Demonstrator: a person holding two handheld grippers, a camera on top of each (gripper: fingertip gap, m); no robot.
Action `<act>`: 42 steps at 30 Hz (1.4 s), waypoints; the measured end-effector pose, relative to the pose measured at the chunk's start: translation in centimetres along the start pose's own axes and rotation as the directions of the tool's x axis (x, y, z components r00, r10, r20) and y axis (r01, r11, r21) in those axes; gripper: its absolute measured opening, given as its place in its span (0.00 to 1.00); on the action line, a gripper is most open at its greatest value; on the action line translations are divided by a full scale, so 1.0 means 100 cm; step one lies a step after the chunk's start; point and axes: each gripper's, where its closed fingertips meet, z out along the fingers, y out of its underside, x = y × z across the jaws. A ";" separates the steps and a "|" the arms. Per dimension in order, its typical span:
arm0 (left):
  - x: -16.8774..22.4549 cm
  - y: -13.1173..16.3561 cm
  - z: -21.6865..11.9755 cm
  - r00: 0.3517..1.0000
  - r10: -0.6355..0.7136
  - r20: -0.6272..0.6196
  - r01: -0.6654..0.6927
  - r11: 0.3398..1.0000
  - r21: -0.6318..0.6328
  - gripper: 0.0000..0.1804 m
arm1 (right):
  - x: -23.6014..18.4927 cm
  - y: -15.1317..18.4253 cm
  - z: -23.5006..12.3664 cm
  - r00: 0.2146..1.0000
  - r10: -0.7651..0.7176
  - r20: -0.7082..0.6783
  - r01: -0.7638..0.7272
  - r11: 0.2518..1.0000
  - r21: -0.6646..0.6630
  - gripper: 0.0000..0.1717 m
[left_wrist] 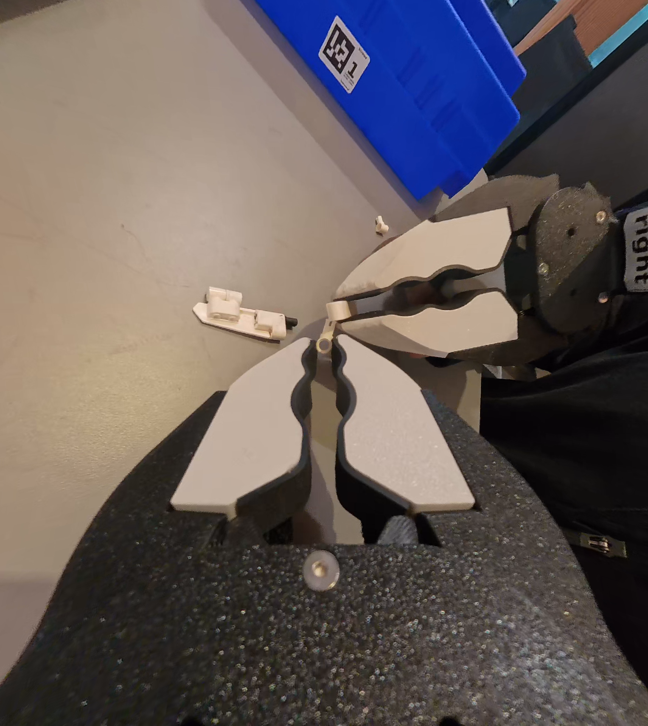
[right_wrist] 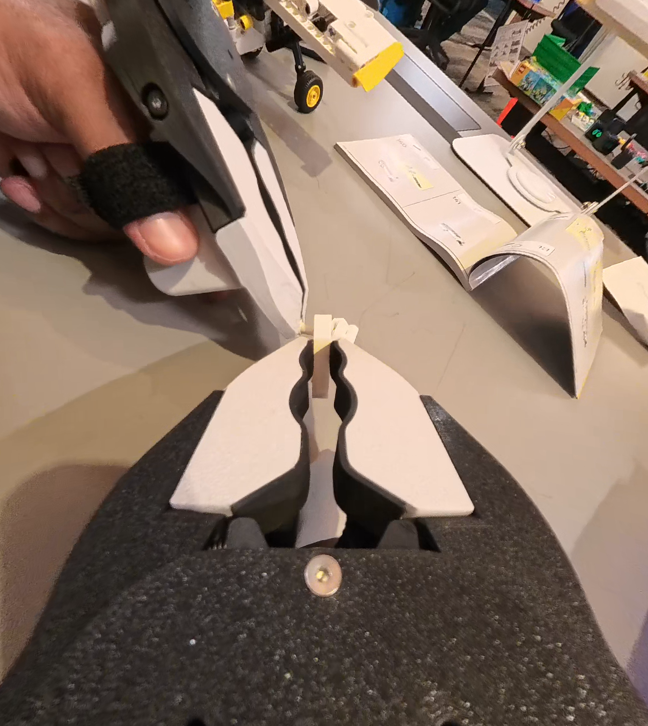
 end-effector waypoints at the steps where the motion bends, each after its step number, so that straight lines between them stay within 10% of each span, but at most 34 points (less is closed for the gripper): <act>1: 0.001 -0.001 0.000 1.000 -0.011 -0.010 0.011 1.000 0.004 0.04 | 0.001 0.000 0.000 1.000 0.001 -0.007 -0.001 1.000 0.001 0.05; 20: 0.004 -0.005 -0.001 0.993 -0.091 -0.074 0.093 0.995 0.028 0.04 | 0.003 -0.002 0.002 0.963 0.249 0.105 -0.249 0.968 -0.011 0.05; 42: 0.001 -0.001 0.001 0.986 -0.156 -0.055 0.157 0.987 0.013 0.04 | -0.003 0.005 0.005 0.978 -0.181 -0.105 0.175 0.983 -0.061 0.05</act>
